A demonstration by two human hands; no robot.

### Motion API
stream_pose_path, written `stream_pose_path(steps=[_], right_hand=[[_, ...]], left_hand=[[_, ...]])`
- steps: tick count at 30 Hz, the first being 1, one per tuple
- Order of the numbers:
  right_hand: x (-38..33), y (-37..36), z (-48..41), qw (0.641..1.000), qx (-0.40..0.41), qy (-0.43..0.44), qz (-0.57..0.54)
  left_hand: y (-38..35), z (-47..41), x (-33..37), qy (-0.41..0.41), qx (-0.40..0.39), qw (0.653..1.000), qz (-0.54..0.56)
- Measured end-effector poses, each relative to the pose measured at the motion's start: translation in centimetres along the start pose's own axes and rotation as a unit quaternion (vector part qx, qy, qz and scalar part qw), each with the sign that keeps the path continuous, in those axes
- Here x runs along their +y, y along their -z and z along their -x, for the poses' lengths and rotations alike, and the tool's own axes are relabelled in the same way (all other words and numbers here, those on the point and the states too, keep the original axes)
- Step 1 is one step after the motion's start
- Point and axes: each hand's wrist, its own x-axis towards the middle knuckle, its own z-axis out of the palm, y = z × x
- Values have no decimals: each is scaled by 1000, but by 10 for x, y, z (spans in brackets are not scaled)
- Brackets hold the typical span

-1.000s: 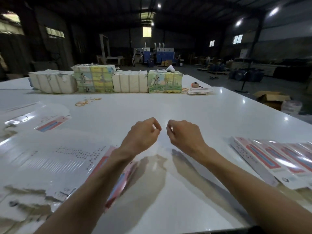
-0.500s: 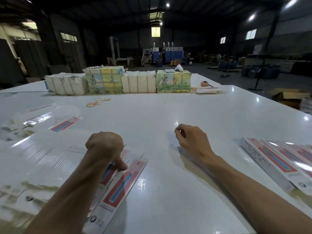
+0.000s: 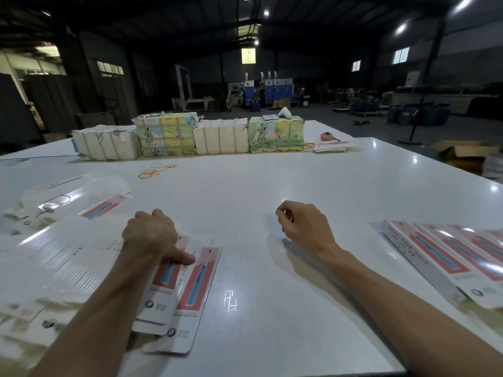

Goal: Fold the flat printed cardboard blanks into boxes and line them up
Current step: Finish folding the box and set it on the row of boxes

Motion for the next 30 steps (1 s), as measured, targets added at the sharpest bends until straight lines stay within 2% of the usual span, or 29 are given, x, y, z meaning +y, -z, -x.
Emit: stream_pose_path(steps=[4, 8, 10, 13, 15, 16, 18, 21, 23, 25, 27, 28, 30], right_hand=[[0, 2, 0, 1000, -1, 2, 0], [-1, 3, 1, 1000, -1, 2, -3], [-1, 2, 1, 1000, -6, 4, -5], [0, 0, 0, 1000, -2, 7, -13], [1, 0, -2, 999, 24, 17, -23], [1, 0, -3, 998, 48, 21, -38], [2, 3, -7, 989, 111, 25, -89], [1, 11, -11, 965, 201, 49, -164], [1, 15, -13, 955, 227, 90, -168], [4, 14, -13, 963, 204, 123, -127], [6, 7, -12, 979, 147, 135, -51], [8, 4, -11, 983, 121, 136, -17], [8, -2, -11, 988, 87, 129, 2]], left_hand=[[8, 0, -1, 12, -2, 1000, 19], [4, -4, 2, 5, 48, 998, 47], [4, -8, 5, -24, 50, 995, 83], [15, -16, 9, -118, 36, 976, 178], [26, -17, 18, -204, 40, 938, 278], [32, -15, 24, -251, 27, 902, 350], [41, -8, 40, -311, -50, 831, 459], [32, 0, 71, -352, -176, 779, 488], [9, 1, 90, -367, -219, 742, 517], [-19, 3, 103, -379, -238, 691, 568], [-38, 2, 111, -382, -262, 634, 619], [-43, 0, 113, -377, -268, 616, 637], [-49, -3, 117, -361, -245, 626, 646]])
